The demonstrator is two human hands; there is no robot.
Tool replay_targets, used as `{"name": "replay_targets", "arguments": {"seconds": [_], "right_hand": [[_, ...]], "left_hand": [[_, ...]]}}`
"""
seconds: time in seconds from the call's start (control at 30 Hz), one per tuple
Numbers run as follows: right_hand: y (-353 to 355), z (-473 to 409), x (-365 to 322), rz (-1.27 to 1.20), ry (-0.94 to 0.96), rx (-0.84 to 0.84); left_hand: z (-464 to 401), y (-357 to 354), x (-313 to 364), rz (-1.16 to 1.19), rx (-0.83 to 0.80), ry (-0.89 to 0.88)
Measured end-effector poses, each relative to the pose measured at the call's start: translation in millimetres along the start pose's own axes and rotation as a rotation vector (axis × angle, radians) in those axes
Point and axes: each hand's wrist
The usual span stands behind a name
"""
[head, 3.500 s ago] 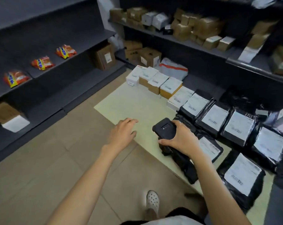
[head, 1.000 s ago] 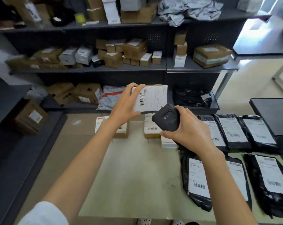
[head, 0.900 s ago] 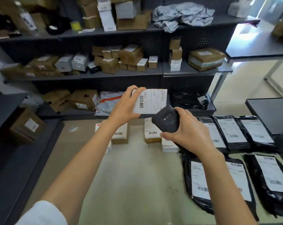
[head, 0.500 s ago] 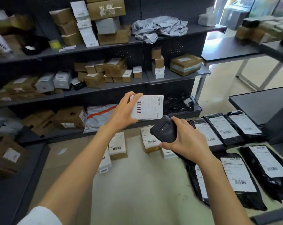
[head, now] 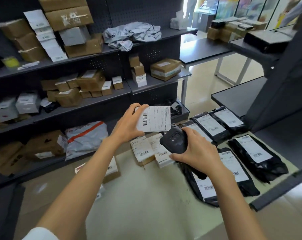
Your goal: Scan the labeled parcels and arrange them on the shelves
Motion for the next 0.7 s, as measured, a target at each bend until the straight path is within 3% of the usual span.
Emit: {"name": "replay_targets", "arguments": {"seconds": [0.27, 0.43, 0.7], "right_hand": [[23.5, 57.8, 112.4, -0.080, -0.303, 0.085], [43.6, 122.0, 200.1, -0.146, -0.556, 0.154], [102.1, 250.0, 342.1, -0.360, -0.811, 0.333]], "left_hand": [[-62.0, -85.4, 121.9, 0.049, -0.174, -0.193], [-91.7, -154.9, 236.5, 0.098, -0.285, -0.368], [-88.4, -268.2, 446.4, 0.178, -0.346, -0.620]]}}
Point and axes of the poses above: each hand's wrist, its own z-axis away from the middle knuckle, its own y-axis out of the back of the hand, x = y × z, and after that the axes turned 5 degrees about z, right-handed
